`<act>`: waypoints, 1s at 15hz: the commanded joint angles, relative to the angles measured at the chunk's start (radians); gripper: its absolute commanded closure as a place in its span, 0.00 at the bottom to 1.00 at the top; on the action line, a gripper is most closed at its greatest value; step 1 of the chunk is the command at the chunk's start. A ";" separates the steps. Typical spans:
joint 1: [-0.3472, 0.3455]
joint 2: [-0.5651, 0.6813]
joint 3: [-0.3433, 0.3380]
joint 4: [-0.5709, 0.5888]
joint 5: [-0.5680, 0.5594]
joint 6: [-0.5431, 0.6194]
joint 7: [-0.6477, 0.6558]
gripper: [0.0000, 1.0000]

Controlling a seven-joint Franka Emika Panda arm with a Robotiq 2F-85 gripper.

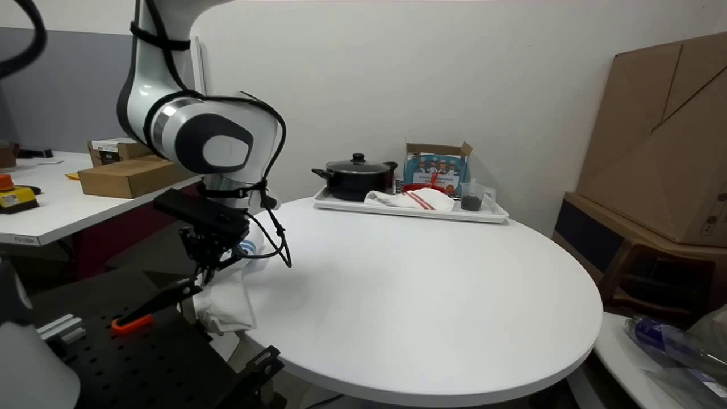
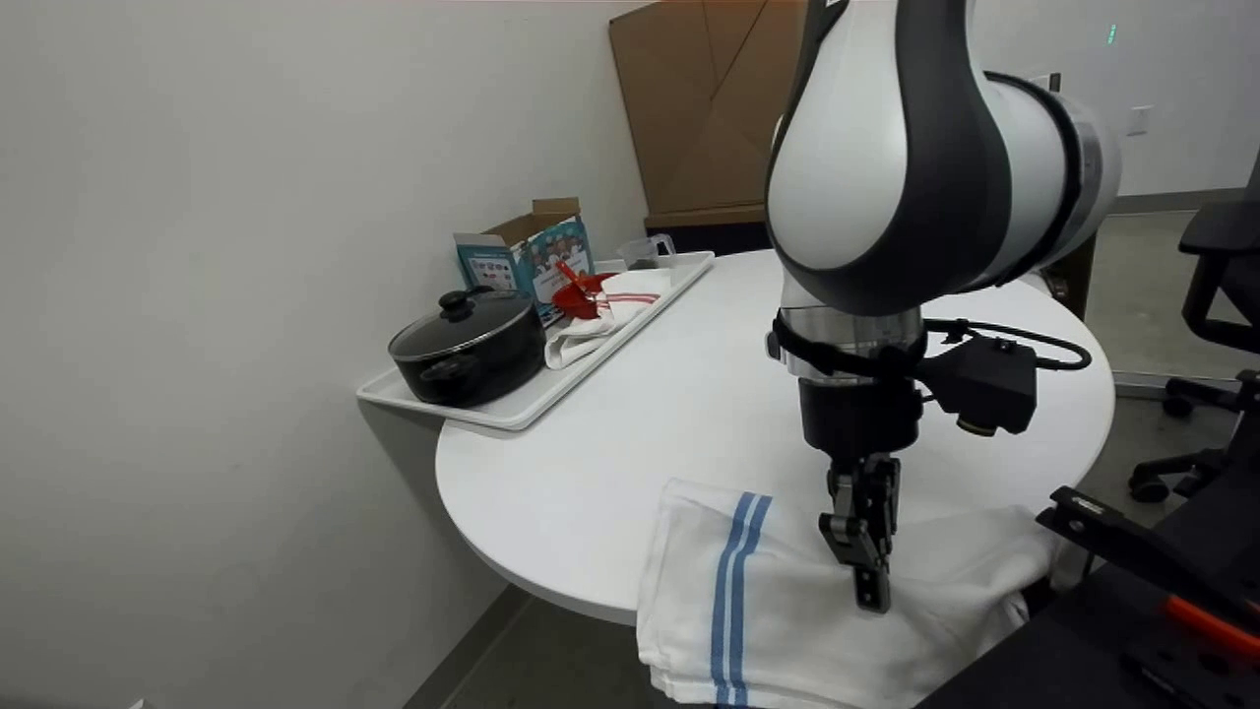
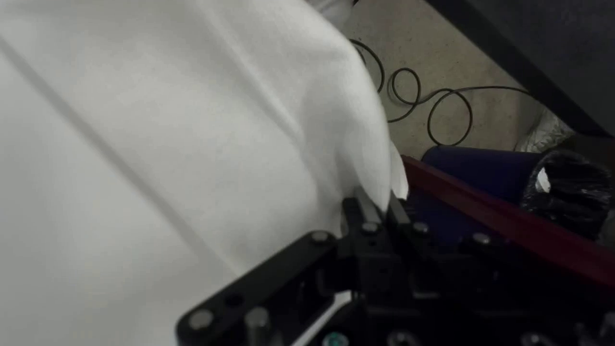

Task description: Wipe the table top with the white and blue towel

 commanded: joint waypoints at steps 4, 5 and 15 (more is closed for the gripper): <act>0.023 0.059 -0.129 0.145 -0.016 -0.012 0.102 0.99; 0.037 0.072 -0.164 0.171 -0.019 -0.012 0.119 0.99; 0.106 0.209 -0.485 0.489 -0.015 -0.144 0.310 0.99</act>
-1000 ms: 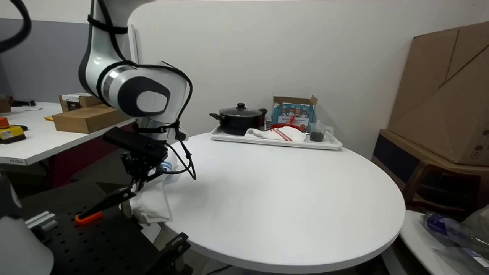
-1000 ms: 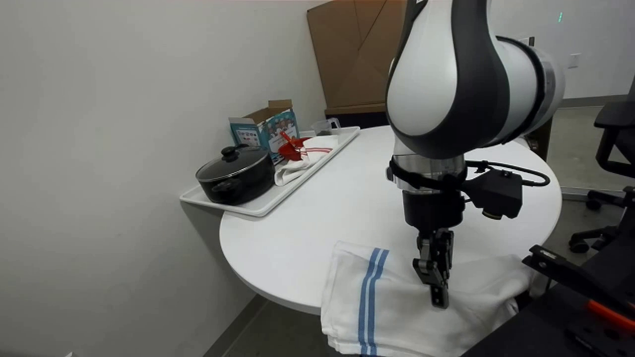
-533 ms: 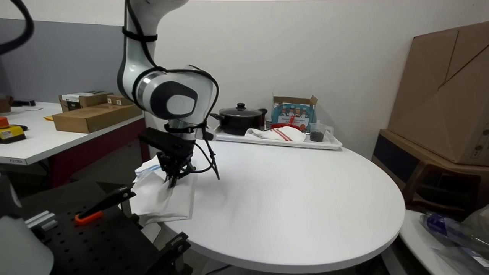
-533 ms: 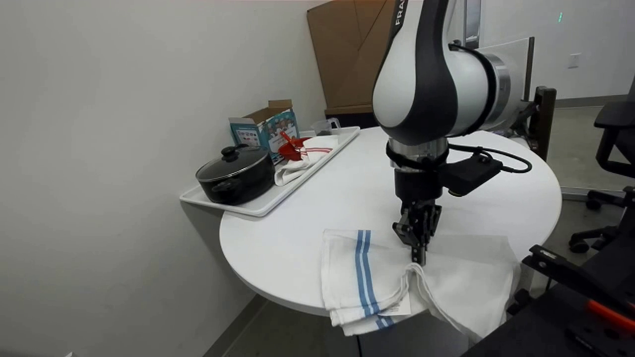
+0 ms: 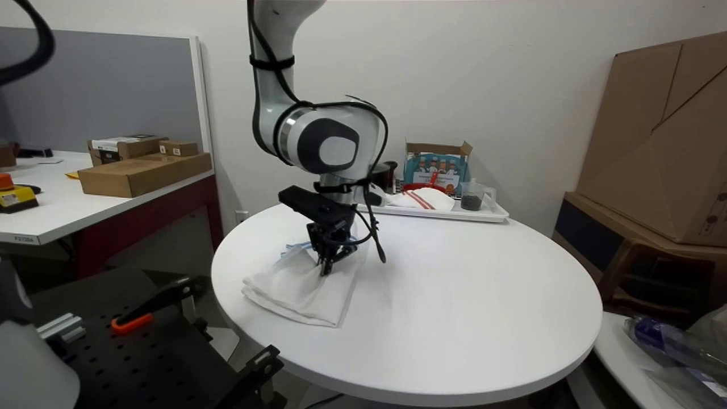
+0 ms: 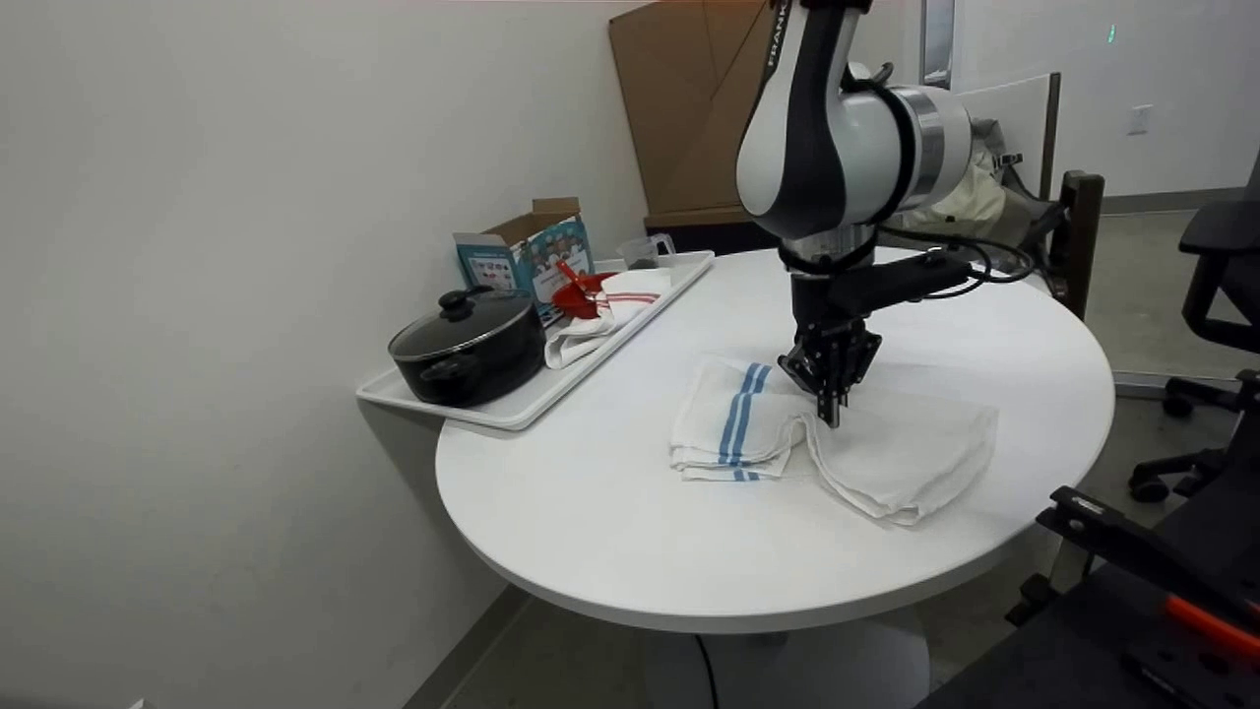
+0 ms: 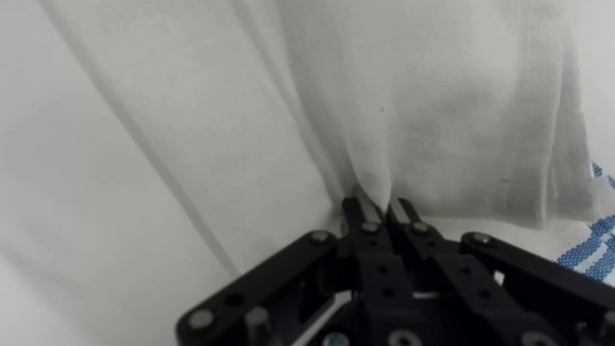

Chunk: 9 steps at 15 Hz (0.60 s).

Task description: Wipe the table top with the white and blue towel

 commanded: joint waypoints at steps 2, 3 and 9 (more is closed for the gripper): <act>-0.018 0.159 -0.116 0.195 0.001 -0.052 0.073 0.99; -0.038 0.173 -0.128 0.231 0.010 -0.073 0.078 0.99; -0.161 0.259 -0.185 0.438 0.056 -0.239 0.078 0.99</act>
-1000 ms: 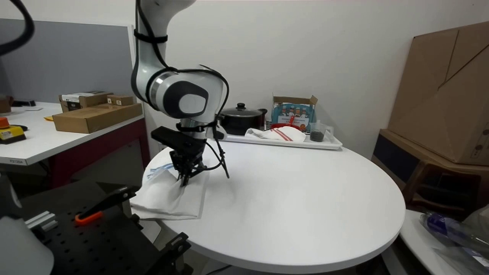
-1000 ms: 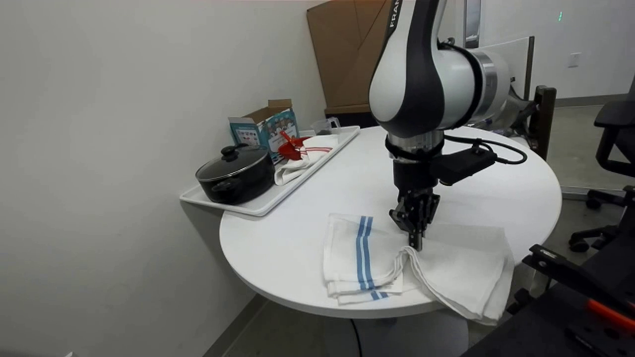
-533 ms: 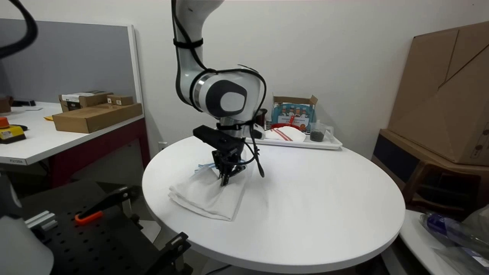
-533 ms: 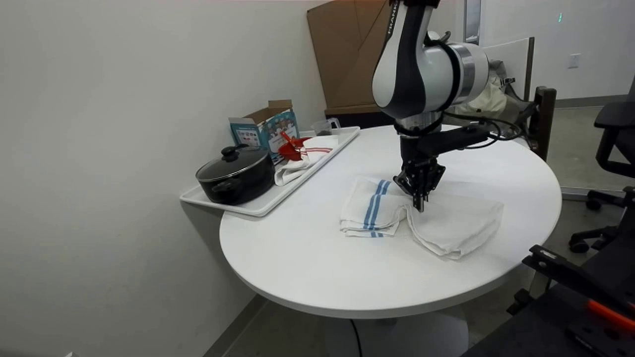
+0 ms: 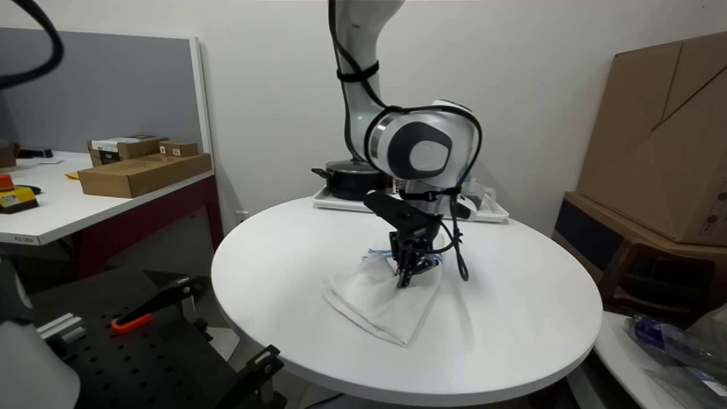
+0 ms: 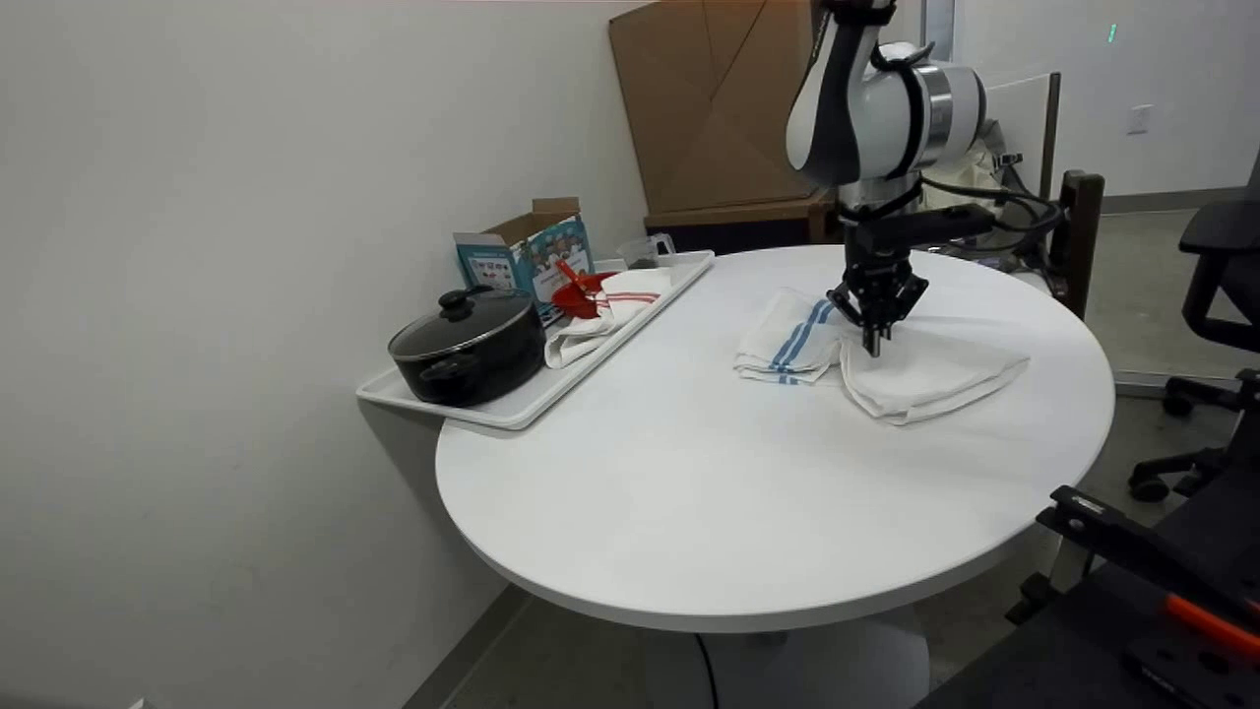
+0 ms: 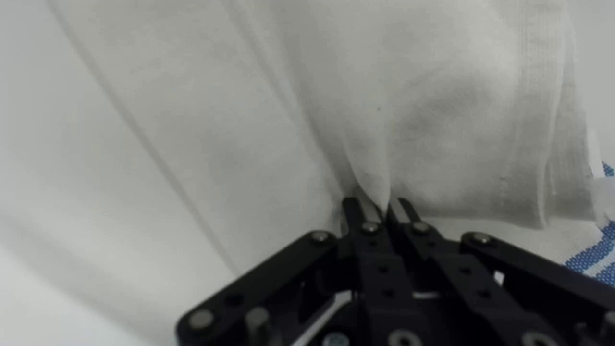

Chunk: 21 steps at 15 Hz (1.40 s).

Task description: Wipe the table top with the white and blue towel

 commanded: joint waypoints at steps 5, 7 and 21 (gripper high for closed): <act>-0.136 0.223 -0.073 0.300 0.059 -0.167 0.012 0.99; -0.162 0.251 -0.085 0.357 0.075 -0.212 0.017 0.99; -0.228 0.331 -0.119 0.535 0.104 -0.385 0.060 0.99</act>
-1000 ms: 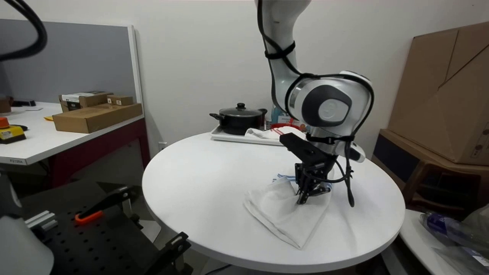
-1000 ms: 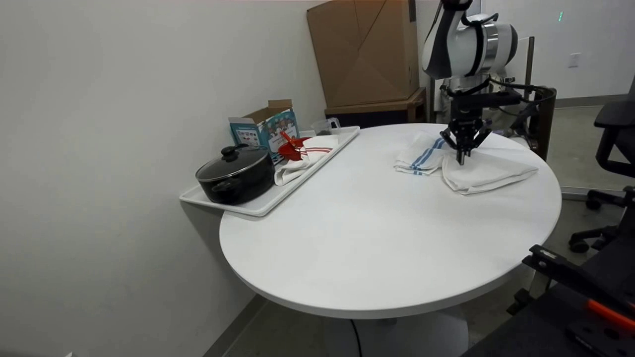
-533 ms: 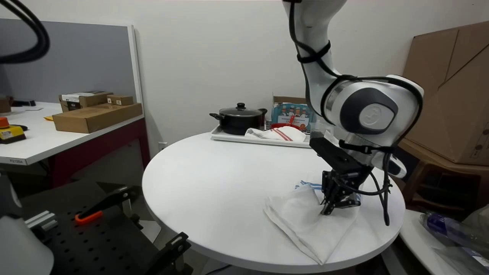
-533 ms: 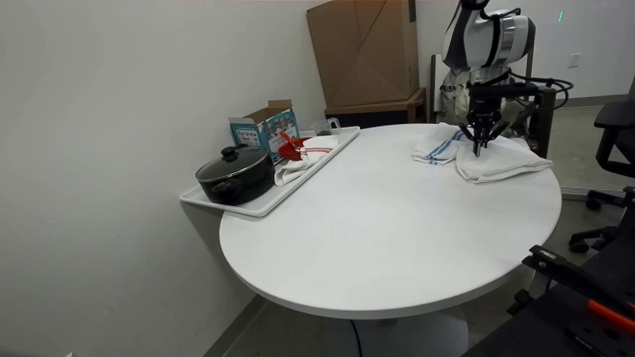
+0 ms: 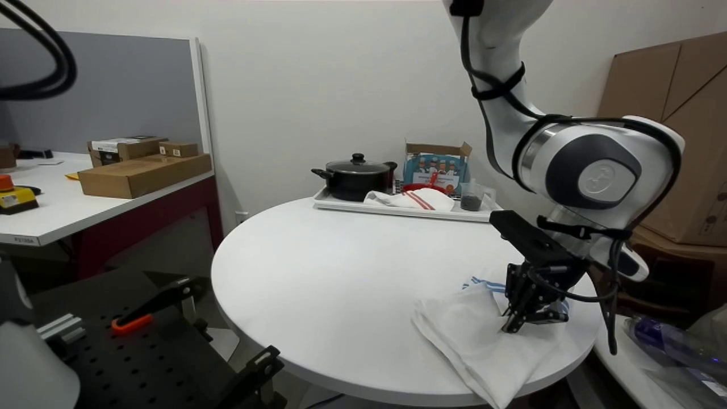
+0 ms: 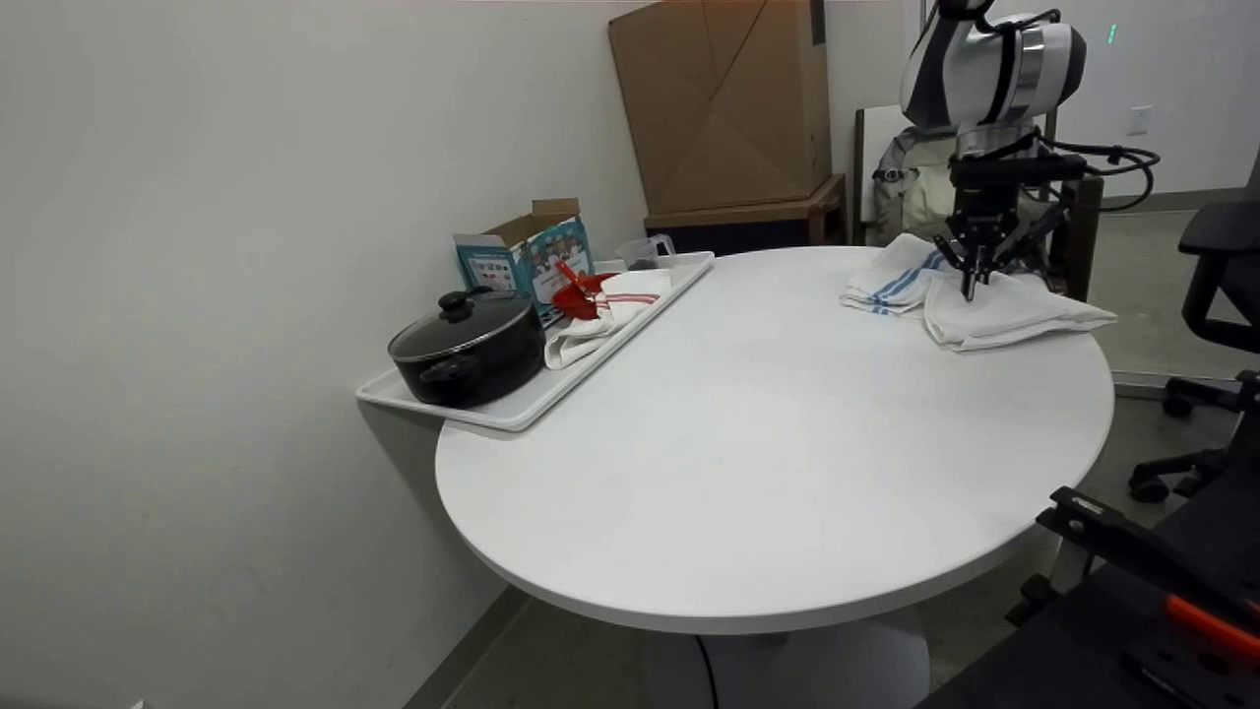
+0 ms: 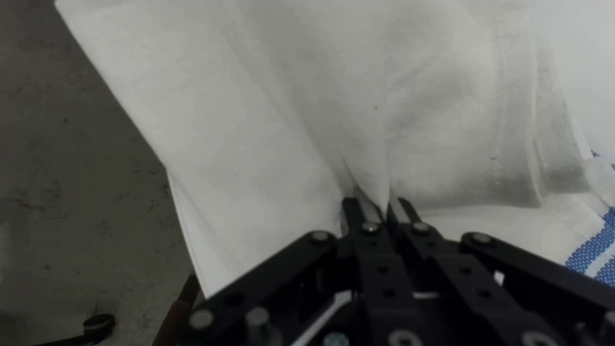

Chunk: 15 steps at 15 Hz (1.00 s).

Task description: Wipe the table top with the white and blue towel

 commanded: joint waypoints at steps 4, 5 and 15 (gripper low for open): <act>0.070 0.015 0.039 -0.093 -0.024 0.073 -0.080 0.99; 0.089 -0.016 0.048 -0.134 -0.037 0.092 -0.110 0.99; 0.268 -0.259 0.195 -0.597 -0.120 0.356 -0.315 0.99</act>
